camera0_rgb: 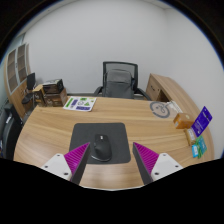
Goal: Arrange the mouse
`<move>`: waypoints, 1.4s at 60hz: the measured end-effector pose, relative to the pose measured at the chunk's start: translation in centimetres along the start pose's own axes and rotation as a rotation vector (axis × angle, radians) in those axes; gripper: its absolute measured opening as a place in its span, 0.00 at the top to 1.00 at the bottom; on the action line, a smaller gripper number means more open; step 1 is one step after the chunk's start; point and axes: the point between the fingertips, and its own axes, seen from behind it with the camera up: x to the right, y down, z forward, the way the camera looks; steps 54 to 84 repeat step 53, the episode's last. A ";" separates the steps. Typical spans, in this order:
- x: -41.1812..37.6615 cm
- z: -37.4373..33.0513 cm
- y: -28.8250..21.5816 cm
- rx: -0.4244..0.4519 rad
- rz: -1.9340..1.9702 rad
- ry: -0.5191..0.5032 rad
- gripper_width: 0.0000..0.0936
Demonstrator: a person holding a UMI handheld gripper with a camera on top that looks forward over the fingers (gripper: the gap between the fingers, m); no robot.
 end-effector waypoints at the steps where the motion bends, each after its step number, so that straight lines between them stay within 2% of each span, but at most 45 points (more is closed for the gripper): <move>1: 0.4 -1.1 0.0 0.002 -0.002 0.004 0.08; 14: 5.4 -13.7 2.9 0.008 -0.010 0.064 0.08; 32: 10.3 -23.3 9.4 -0.003 0.044 0.097 0.08; 43: 13.3 -25.5 10.6 0.024 0.058 0.136 0.08; 84: 13.8 -26.2 11.6 0.024 0.059 0.117 0.08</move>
